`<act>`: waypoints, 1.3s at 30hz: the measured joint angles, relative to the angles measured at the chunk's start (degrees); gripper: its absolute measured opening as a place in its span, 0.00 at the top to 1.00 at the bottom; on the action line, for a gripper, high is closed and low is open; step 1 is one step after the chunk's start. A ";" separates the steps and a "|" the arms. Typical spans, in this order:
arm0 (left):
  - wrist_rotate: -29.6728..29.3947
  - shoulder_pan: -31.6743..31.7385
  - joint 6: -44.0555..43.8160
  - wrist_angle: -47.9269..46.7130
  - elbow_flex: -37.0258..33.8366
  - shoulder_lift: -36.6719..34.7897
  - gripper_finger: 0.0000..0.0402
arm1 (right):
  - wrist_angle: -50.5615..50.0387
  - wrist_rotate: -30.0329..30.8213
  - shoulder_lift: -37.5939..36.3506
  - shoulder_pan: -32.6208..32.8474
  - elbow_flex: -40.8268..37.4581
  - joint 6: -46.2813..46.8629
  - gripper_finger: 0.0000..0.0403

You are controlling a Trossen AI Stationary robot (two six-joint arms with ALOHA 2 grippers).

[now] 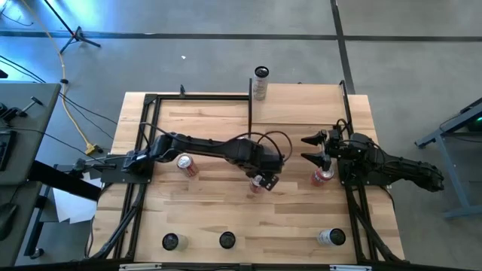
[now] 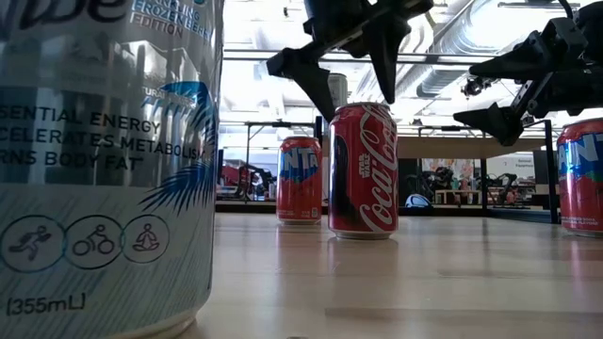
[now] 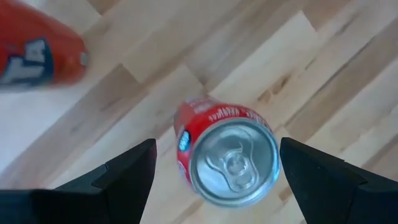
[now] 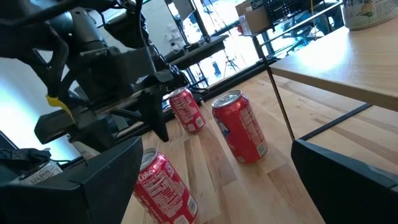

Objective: Place canned beverage on shelf
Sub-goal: Put the right the red white soda can on the shelf

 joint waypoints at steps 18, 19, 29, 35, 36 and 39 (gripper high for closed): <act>3.18 -0.39 -0.48 0.82 0.01 3.03 0.21 | 0.00 0.00 0.00 0.02 -0.02 0.00 0.01; 3.16 -0.39 -0.50 0.79 0.01 3.03 0.21 | 0.00 0.00 0.00 0.00 0.00 0.00 0.01; 5.49 -0.31 -3.42 1.16 0.09 4.50 0.24 | 0.00 0.00 0.00 0.01 -0.02 0.00 0.01; 6.59 0.27 -3.56 0.67 0.10 4.52 0.33 | 0.00 0.00 0.00 0.00 0.00 0.00 0.01; 6.85 0.33 -3.56 0.64 0.12 4.52 0.35 | 0.00 0.00 0.00 0.00 0.00 0.00 0.01; 7.97 0.63 -3.62 0.58 0.12 4.54 0.38 | 0.00 0.00 0.01 0.00 0.00 0.00 0.01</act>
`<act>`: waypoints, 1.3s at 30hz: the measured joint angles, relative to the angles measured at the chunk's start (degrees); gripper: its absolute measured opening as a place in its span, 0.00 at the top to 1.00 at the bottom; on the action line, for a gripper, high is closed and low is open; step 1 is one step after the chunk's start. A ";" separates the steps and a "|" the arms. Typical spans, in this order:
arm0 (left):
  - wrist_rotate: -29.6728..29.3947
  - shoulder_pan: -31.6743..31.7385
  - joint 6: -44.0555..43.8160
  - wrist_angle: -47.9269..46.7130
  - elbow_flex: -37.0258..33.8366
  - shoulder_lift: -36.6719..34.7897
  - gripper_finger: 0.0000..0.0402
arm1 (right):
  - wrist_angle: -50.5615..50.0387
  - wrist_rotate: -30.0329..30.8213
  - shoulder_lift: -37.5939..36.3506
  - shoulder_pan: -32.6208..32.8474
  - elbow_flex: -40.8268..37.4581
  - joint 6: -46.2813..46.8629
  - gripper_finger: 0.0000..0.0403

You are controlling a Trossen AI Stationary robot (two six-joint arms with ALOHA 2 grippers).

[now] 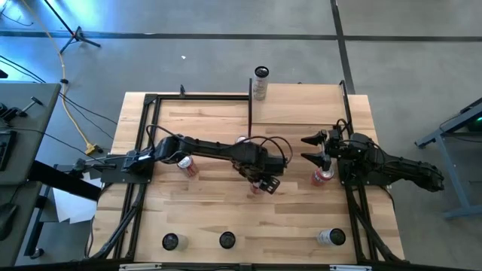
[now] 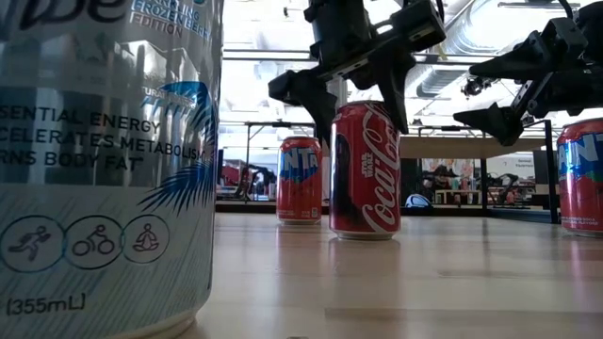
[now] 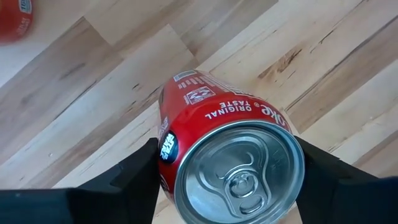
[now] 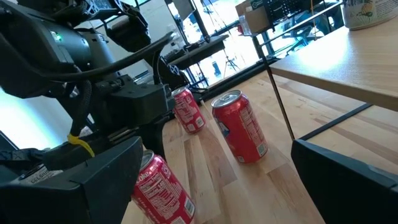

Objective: Place canned beverage on shelf
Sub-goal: Put the right the red white soda can on the shelf

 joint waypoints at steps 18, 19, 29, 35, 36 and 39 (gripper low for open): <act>-1.46 1.63 -1.35 -4.54 3.93 -3.10 0.39 | 0.00 0.00 -0.02 0.01 -0.01 0.00 0.01; -1.42 1.82 -1.12 -4.58 4.00 -3.24 0.39 | 0.00 0.00 -0.03 0.01 -0.01 0.00 0.01; -3.74 3.67 1.32 -5.89 4.00 -6.87 0.39 | 0.00 0.00 0.03 0.02 0.00 0.00 0.01; -7.25 4.82 3.39 -6.35 4.04 -9.61 0.39 | -0.02 0.00 0.27 0.02 0.00 0.00 0.01; -7.92 4.98 3.86 -6.54 4.04 -10.20 0.39 | 0.02 0.00 0.45 0.00 0.00 0.00 0.01; -10.33 5.64 5.72 -7.03 4.07 -11.39 0.39 | 0.00 0.00 0.49 0.02 0.00 0.00 0.01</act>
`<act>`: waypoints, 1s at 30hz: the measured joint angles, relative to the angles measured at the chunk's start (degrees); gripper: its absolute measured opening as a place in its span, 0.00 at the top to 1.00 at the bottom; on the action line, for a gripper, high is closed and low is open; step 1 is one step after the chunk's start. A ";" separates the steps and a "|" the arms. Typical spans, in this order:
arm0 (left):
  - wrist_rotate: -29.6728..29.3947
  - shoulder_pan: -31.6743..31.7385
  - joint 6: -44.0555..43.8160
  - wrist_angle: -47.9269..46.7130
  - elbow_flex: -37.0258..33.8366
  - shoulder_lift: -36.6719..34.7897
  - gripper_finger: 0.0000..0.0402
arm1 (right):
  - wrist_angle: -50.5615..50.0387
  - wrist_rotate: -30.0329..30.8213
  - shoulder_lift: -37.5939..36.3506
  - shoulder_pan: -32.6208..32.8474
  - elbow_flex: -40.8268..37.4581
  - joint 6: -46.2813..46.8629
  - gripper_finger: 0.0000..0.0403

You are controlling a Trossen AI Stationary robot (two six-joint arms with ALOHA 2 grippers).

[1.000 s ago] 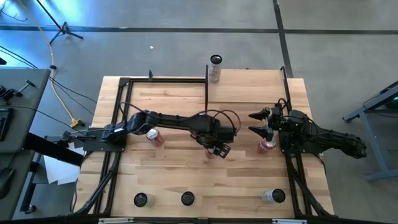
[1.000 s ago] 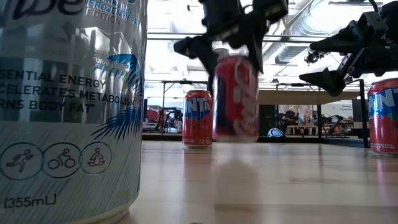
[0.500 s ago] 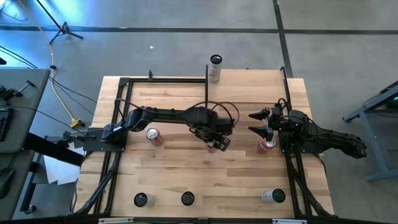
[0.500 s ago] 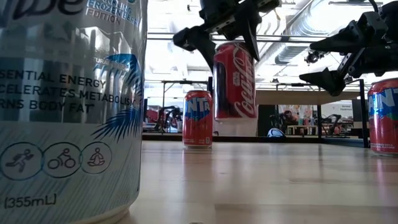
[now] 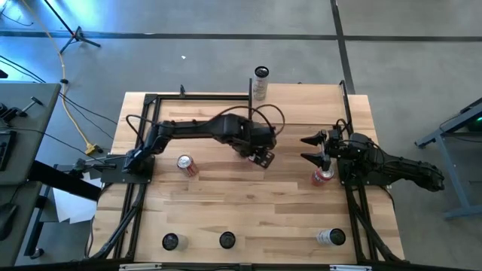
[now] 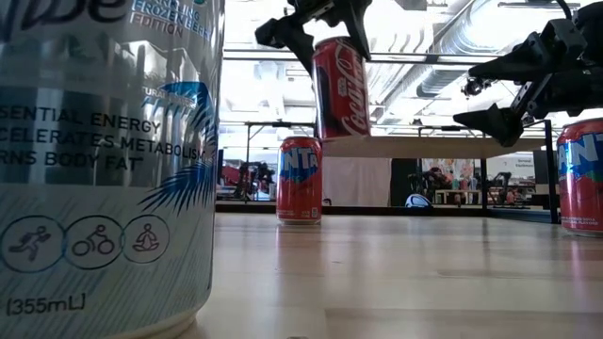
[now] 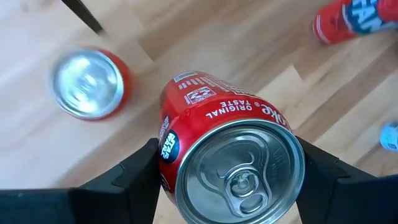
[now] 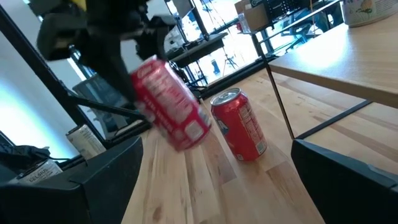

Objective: Place canned beverage on shelf
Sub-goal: Put the right the red white soda can on the shelf

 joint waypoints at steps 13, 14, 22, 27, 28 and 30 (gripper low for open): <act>-5.01 5.41 11.76 1.13 0.00 -0.80 0.39 | 0.00 0.00 0.11 0.00 0.00 0.00 0.01; -4.99 5.91 12.65 1.44 0.00 -0.80 0.39 | 0.00 0.00 0.11 -0.02 -0.02 0.00 0.01; -3.23 7.86 17.90 4.24 -0.07 -2.75 0.39 | 0.00 0.00 0.11 0.00 -0.02 0.00 0.01; -5.65 8.14 20.43 6.33 -0.02 -5.47 0.39 | 0.00 0.02 0.35 0.00 0.00 0.00 0.01; -6.45 8.25 20.91 6.48 -0.02 -5.79 0.39 | 0.00 0.04 0.37 -0.01 -0.01 0.00 0.01; -7.81 8.58 22.13 6.46 -0.02 -6.18 0.39 | 0.00 0.04 0.57 0.00 0.00 0.00 0.01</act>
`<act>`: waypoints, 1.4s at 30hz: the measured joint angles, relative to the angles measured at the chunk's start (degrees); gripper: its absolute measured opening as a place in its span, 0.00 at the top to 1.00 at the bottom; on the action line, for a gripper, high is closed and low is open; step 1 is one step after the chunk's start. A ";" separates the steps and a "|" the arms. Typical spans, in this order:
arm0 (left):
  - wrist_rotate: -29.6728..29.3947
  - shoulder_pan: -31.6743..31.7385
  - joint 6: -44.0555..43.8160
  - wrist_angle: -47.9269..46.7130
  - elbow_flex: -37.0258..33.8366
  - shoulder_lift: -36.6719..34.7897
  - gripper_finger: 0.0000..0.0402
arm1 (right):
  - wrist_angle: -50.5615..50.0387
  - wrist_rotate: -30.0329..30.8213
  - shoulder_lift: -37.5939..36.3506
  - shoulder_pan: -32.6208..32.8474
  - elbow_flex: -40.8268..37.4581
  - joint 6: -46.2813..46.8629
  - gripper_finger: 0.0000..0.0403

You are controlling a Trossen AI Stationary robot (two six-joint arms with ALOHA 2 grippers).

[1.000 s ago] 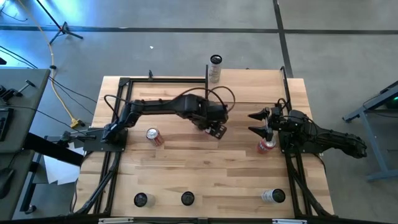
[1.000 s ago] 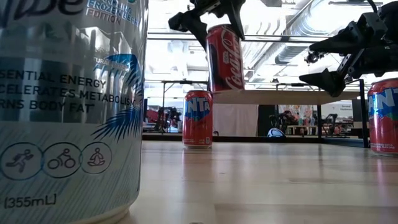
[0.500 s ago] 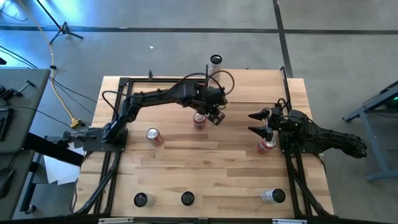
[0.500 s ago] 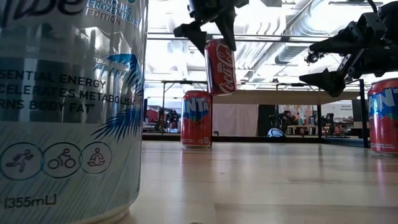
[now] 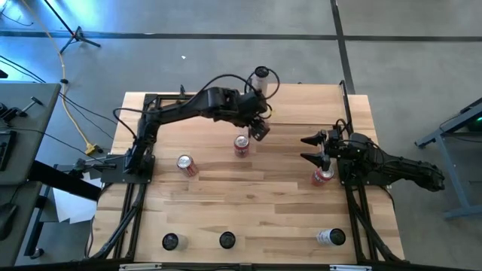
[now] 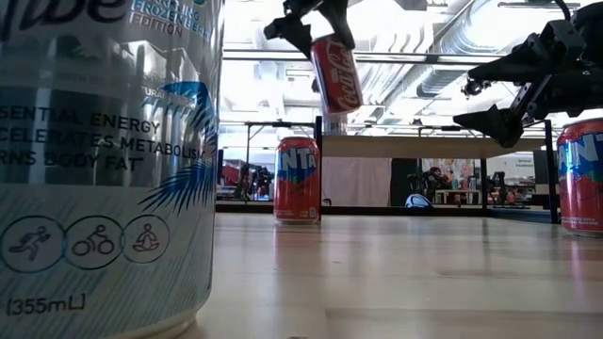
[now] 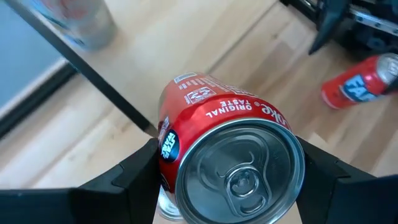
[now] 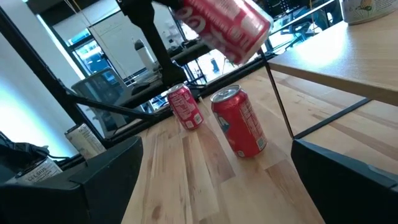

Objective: Place canned beverage on shelf
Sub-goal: Put the right the red white soda can on the shelf

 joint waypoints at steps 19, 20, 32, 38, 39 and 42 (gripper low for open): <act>3.70 5.09 6.80 3.40 0.00 -0.07 0.39 | 0.00 0.02 0.02 -0.02 -0.02 0.00 0.01; 4.50 5.49 6.53 3.36 0.00 -0.07 0.39 | 0.00 0.02 0.02 -0.02 -0.02 0.00 0.01; 11.83 10.65 -0.89 2.90 0.00 -0.07 0.39 | 0.00 0.03 0.02 -0.02 -0.02 0.00 0.01; 14.07 12.36 -2.13 3.81 0.00 -0.04 0.39 | 0.00 0.04 0.02 0.00 0.00 0.00 0.01; 14.29 12.54 -2.13 4.26 0.00 -0.04 0.38 | 0.00 0.04 0.02 -0.02 0.00 0.00 0.01; 14.95 13.11 -2.13 4.44 0.00 -0.04 0.37 | 0.00 0.04 0.02 -0.02 -0.01 0.00 0.01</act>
